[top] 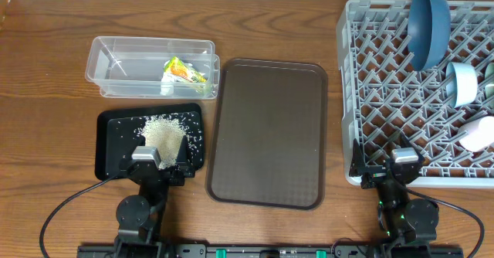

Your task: Sort waste into correct bins and load items into the dishwasher rack

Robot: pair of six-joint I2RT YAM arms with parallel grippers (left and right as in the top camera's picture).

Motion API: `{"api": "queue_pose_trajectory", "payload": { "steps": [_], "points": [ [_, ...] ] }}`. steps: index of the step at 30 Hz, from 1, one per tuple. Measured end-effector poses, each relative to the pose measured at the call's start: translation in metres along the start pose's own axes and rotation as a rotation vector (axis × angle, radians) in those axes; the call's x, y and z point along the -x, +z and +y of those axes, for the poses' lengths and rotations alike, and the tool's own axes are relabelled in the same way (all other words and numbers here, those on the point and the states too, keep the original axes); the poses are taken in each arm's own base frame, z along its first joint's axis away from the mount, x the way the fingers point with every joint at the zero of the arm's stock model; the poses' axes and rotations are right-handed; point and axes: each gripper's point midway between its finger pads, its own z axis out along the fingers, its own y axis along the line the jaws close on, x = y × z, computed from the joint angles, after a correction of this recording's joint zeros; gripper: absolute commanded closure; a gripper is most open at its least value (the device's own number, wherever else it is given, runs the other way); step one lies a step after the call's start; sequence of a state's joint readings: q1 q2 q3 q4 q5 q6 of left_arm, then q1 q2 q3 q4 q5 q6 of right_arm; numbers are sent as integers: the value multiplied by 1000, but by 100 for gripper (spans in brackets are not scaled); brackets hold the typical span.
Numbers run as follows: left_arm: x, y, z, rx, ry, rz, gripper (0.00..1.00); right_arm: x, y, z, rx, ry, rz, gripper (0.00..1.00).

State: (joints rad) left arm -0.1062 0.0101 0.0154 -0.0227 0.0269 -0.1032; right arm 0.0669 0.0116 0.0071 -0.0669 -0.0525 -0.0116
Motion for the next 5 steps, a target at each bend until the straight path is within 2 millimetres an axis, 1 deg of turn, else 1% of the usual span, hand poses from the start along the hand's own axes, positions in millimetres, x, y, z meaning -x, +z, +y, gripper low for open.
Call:
{"api": "queue_pose_trajectory", "payload": {
  "steps": [5],
  "points": [
    [0,0,0,0,0,0,0,0,0,0,0,0,0,1]
  ]
}}
